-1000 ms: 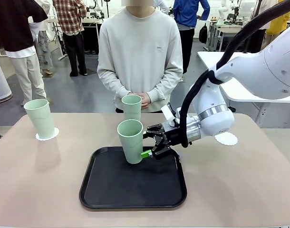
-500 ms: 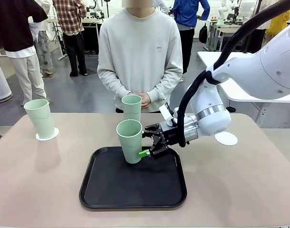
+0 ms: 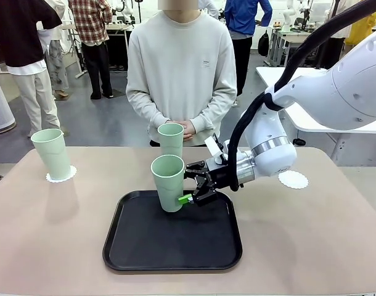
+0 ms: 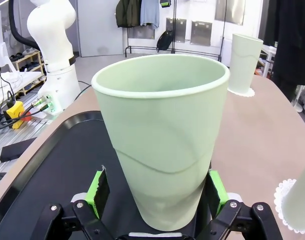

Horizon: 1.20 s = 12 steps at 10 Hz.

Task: Place coasters on the table and set cups on them.
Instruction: Take one Reusable plastic cup from the Flat Tray and place it on a coaster set by the human.

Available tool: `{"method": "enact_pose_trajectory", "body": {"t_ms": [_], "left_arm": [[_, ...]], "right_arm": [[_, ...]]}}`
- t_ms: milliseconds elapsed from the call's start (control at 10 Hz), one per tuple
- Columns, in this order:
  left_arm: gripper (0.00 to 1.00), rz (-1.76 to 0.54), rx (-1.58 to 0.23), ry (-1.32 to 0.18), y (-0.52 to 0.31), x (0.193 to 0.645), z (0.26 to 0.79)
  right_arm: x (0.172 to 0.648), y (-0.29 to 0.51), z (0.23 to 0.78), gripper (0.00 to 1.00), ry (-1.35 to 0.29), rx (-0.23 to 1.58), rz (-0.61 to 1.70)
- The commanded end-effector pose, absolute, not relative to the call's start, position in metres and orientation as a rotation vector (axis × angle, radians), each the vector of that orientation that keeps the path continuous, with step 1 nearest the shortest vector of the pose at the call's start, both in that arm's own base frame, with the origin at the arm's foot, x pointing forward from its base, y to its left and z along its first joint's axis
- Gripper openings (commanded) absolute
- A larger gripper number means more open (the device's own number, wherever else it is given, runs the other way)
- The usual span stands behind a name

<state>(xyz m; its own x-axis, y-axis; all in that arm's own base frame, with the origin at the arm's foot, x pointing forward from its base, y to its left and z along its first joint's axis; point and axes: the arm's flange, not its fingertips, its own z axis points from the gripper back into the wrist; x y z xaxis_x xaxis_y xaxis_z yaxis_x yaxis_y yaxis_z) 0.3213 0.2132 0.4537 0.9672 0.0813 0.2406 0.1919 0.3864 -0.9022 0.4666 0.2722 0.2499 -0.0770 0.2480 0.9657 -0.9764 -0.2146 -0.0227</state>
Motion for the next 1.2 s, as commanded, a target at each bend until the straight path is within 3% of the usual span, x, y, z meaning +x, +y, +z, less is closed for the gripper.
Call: {"method": "enact_pose_trajectory", "body": {"t_ms": [0, 1100], "left_arm": [[1.00, -0.075, -1.184, -0.277, 0.214, 0.321, 0.455], [1.00, -0.075, -1.184, -0.277, 0.214, 0.321, 0.455]], "right_arm": [[0.472, 0.285, 0.244, 1.00, -0.961, 1.152, 1.509], [0.488, 0.315, 0.228, 1.00, -0.953, 1.243, 1.448]]}}
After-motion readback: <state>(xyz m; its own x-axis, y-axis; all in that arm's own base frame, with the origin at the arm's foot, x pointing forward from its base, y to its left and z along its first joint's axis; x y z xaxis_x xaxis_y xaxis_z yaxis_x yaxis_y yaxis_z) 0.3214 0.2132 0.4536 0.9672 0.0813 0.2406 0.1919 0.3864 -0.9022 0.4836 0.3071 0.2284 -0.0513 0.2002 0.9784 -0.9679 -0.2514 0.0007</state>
